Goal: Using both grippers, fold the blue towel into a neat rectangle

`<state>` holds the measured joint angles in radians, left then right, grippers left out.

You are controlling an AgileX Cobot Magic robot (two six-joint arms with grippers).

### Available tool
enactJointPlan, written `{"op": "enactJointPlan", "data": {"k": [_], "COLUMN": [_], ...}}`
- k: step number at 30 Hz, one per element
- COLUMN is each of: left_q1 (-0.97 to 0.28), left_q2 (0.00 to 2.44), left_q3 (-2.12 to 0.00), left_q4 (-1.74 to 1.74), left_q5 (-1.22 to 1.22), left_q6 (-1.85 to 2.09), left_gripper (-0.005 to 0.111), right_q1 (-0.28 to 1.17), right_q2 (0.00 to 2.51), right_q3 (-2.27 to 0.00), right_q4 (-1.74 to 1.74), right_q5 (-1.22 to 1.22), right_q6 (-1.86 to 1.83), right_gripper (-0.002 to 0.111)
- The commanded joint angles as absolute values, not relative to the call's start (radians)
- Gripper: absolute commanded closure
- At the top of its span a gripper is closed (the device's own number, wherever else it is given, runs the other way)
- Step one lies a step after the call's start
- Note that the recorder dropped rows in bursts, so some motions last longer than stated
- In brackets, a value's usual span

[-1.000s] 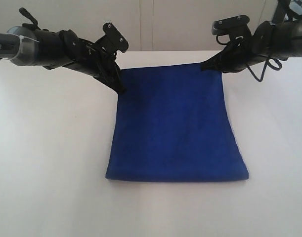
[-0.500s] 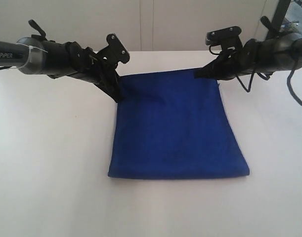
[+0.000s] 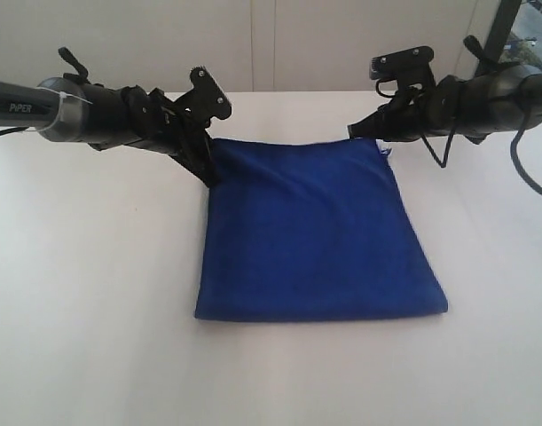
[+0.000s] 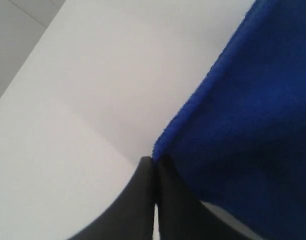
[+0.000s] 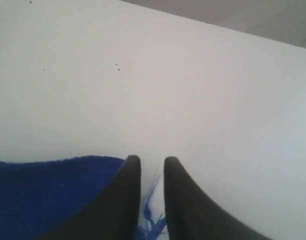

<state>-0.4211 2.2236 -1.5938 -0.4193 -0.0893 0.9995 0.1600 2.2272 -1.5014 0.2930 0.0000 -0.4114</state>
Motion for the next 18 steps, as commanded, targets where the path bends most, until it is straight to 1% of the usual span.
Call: {"op": "enactJointPlan", "data": {"k": [1,2,3,5,6,8,9,10,11,12,13,14,15,16,17,18], "left_q1": [-0.419,-0.419,-0.419,-0.419,-0.419,-0.419,-0.419,-0.419,-0.419,-0.419,-0.419,-0.419,-0.419,-0.419,-0.419,-0.419], "left_q2": [2.224,2.224,2.224,2.224,2.224,2.22,2.203,2.195,2.164,2.129,2.111,2.079,2.068,2.052,2.049,2.051], "left_q3": [-1.595,-1.595,-1.595,-1.595,-1.595,-1.595,-1.595,-1.595,-1.595,-1.595,-1.595,-1.595,-1.595,-1.595,-1.595,-1.595], "left_q4": [-0.425,-0.425,-0.425,-0.425,-0.425,-0.425,-0.425,-0.425,-0.447,-0.47,-0.471,-0.471,-0.471,-0.471,-0.471,-0.471], "left_q5": [-0.081,-0.087,-0.087,-0.087,-0.089,-0.089,-0.074,-0.063,-0.021,0.03,0.063,0.118,0.139,0.189,0.21,0.241], "left_q6": [0.998,0.998,0.998,0.998,0.998,0.998,0.991,0.979,0.962,0.954,0.934,0.883,0.849,0.769,0.73,0.689], "left_gripper": [0.09,0.075,0.063,0.052,0.051,0.052,0.053,0.053,0.056,0.061,0.067,0.08,0.086,0.101,0.107,0.107], "right_q1": [0.158,0.158,0.158,0.158,0.158,0.158,0.158,0.158,0.158,0.158,0.158,0.158,0.158,0.158,0.158,0.158], "right_q2": [2.227,2.227,2.227,2.222,2.215,2.192,2.182,2.177,2.175,2.175,2.175,2.175,2.175,2.177,2.179,2.19], "right_q3": [-1.505,-1.505,-1.505,-1.505,-1.505,-1.521,-1.558,-1.576,-1.628,-1.68,-1.704,-1.746,-1.76,-1.782,-1.792,-1.813], "right_q4": [0.295,0.295,0.295,0.295,0.295,0.295,0.295,0.295,0.295,0.295,0.295,0.295,0.295,0.295,0.295,0.295], "right_q5": [-0.009,-0.009,-0.007,0.009,0.029,0.139,0.242,0.282,0.365,0.445,0.474,0.519,0.537,0.564,0.577,0.605], "right_q6": [-0.416,-0.416,-0.416,-0.414,-0.408,-0.363,-0.35,-0.35,-0.347,-0.318,-0.305,-0.304,-0.304,-0.304,-0.304,-0.304], "right_gripper": [0.075,0.07,0.068,0.068,0.068,0.073,0.078,0.081,0.086,0.091,0.093,0.097,0.099,0.102,0.103,0.103]}}
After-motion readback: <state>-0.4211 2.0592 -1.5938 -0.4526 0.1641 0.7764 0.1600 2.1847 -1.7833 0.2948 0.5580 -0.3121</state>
